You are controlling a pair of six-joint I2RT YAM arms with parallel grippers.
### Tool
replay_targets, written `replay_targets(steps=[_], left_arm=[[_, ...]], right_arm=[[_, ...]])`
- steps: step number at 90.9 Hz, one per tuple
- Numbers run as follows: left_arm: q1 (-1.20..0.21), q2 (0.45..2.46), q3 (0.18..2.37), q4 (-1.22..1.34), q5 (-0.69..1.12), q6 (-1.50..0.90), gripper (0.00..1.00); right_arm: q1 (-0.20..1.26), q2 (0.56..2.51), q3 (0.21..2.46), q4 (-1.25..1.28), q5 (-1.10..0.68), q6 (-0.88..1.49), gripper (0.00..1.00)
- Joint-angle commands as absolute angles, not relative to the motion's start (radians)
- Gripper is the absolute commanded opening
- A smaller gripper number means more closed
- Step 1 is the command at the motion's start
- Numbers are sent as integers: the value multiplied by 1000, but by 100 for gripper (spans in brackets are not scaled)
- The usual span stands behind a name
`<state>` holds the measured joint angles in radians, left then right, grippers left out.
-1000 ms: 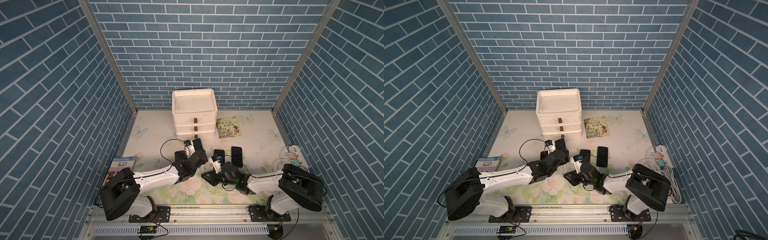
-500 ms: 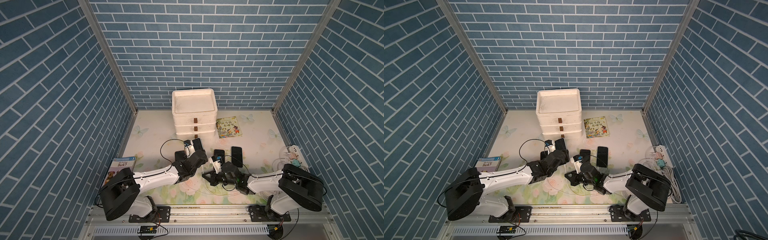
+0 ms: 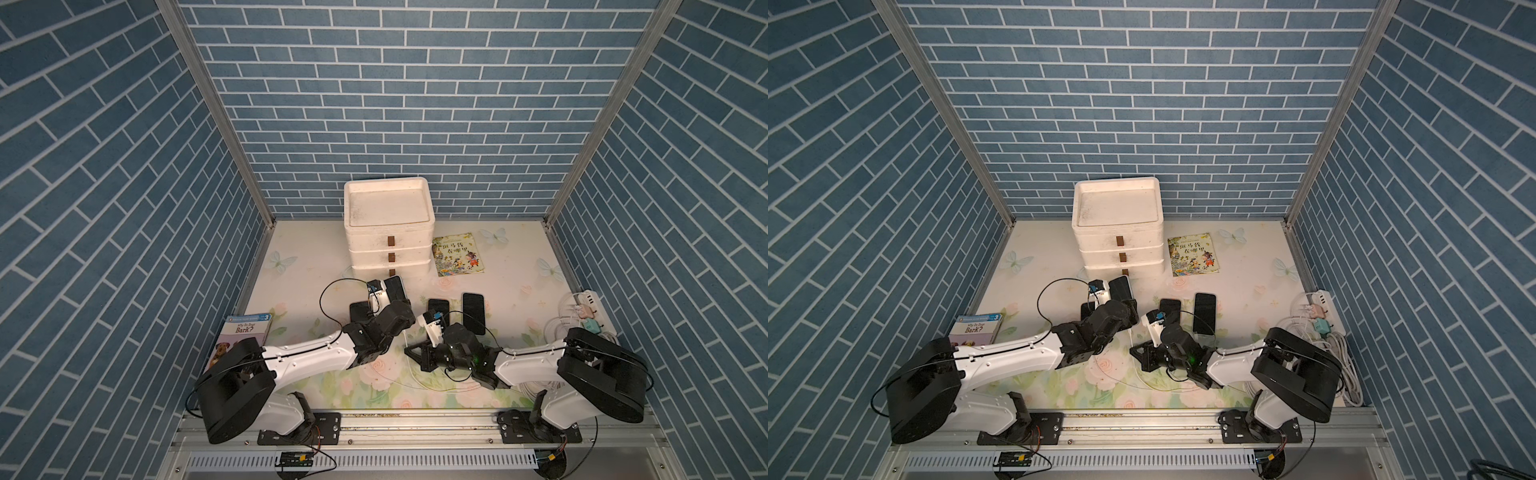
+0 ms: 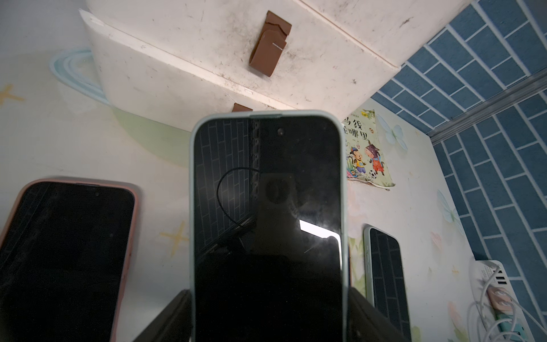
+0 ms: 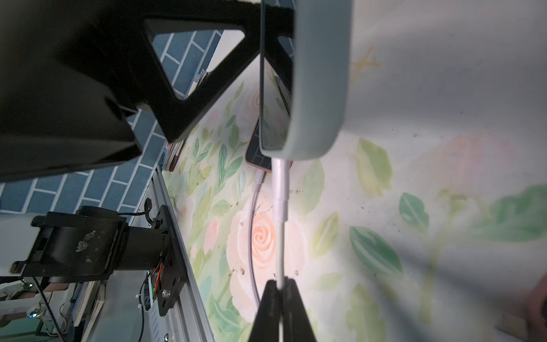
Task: Unplug the charging cable from the phone
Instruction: Remove the charging cable from the phone.
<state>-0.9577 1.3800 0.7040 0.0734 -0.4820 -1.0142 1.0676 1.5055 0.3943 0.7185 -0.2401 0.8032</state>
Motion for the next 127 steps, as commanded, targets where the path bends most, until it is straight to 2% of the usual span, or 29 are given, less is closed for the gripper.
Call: replay_targets(steps=[1, 127], left_arm=[[-960, 1343, 701, 133, -542, -1015, 0], [-960, 1342, 755, 123, -583, -988, 0]], right_arm=[[1071, 1507, 407, 671, -263, 757, 0], [1077, 1526, 395, 602, -272, 680, 0]])
